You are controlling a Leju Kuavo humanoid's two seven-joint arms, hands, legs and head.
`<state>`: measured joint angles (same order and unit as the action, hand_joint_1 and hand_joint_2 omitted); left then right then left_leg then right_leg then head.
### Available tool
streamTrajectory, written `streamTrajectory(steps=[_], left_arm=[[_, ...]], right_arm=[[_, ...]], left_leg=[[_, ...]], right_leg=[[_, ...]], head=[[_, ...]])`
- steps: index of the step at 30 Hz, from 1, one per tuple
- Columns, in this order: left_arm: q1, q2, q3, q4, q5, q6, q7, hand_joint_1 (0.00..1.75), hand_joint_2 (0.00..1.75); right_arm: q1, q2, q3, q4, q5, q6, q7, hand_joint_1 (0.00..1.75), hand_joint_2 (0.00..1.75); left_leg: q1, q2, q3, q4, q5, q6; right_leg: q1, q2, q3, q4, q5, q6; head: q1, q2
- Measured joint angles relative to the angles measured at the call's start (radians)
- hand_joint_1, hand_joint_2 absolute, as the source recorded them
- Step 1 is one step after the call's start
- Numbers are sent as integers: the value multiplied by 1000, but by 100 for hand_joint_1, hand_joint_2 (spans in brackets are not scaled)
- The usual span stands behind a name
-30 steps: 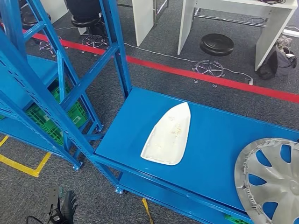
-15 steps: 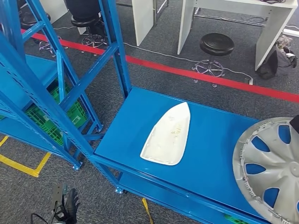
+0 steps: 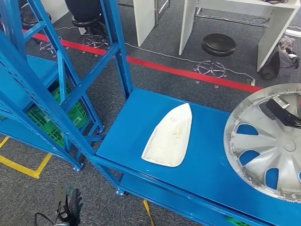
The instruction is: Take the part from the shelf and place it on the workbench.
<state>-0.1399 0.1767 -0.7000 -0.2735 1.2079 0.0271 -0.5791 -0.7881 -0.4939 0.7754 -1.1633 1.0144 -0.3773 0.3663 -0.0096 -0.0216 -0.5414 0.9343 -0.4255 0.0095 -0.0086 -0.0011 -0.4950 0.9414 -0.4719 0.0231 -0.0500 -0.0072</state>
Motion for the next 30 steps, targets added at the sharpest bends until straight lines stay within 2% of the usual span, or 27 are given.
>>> streamTrajectory(steps=[8, 14, 19, 21, 23, 27, 30], left_arm=[[-1, -7, 0, 0, 2, 8, -12, 0, 0], [-1, -11, 0, 0, 6, 15, -33, 0, 0], [-1, -13, 0, 0, 6, 17, -40, 0, 0], [-1, -13, 0, 0, 7, 19, -42, 0, 87], [-1, -14, 0, 0, 8, 22, -44, 0, 175], [0, -15, 0, 0, 7, 17, -56, 0, 0], [2, -15, 0, 0, 3, 4, -60, 0, 0]], right_arm=[[0, 51, -9, -141, 89, -41, -51, 175, 175], [0, 95, -9, -229, 97, -62, -72, 175, 175], [1, 111, -9, -273, 90, -64, -75, 175, 175], [1, 116, -10, -287, 50, -76, -90, 175, 175], [4, 124, -11, -303, -51, -98, -116, 175, 175], [26, 143, -18, -359, -330, -128, -166, 175, 175], [51, 151, -23, -417, -448, -130, -181, 175, 175]], left_leg=[[0, 0, 0, 0, 0, 0], [0, 0, 0, 0, 0, 0], [0, 0, 0, 0, 0, 0], [0, 0, 0, 0, 0, 0], [0, 0, 0, 0, 0, 0], [0, 0, 0, 0, 0, 0], [0, 0, 0, 0, 0, 0]], right_leg=[[0, 0, 0, 0, 0, 0], [0, 0, -1, 0, 0, 0], [0, 0, -1, 0, 0, 0], [0, 0, -1, 0, 0, 0], [0, 0, -1, 0, 0, 0], [0, 0, -1, 0, 0, 0], [0, 0, -1, 0, 0, 0]], head=[[0, 0], [0, 0], [0, 0], [0, 0], [0, 0], [0, 0], [0, 0]])
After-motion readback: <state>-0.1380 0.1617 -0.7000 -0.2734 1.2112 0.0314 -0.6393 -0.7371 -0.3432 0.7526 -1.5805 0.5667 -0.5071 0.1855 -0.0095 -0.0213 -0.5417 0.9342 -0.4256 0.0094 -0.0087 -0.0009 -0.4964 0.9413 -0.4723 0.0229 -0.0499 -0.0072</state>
